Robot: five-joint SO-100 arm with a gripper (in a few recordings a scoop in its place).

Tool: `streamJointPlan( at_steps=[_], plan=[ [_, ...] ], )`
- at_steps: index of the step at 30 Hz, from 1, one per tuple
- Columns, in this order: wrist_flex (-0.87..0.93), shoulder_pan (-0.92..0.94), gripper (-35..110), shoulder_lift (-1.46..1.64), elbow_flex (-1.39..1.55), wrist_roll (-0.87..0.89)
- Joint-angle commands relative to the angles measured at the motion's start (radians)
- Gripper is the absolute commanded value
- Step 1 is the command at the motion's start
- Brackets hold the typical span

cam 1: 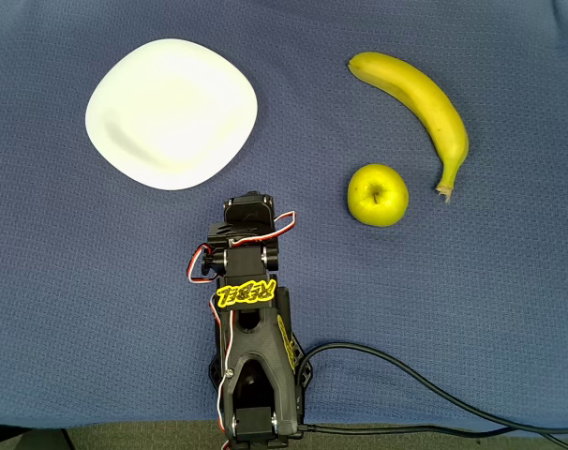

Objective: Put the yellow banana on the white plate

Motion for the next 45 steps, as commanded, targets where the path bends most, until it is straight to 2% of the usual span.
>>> streamJointPlan(
  at_steps=[1,11,15,23,30,40,45],
  plan=[
    [0.008,-0.084,0,-0.055,-0.058,0.048],
    [0.008,-0.083,0,-0.058,-0.066,0.049],
    [0.009,-0.084,6,-0.094,-0.114,0.086],
    [-0.011,-0.109,8,-0.304,-0.302,0.176],
    [-0.035,-0.060,10,-0.515,-0.476,0.216],
    [-0.120,0.075,16,-0.819,-0.710,0.049],
    [-0.153,0.158,17,-1.003,-0.877,0.153]
  ],
)
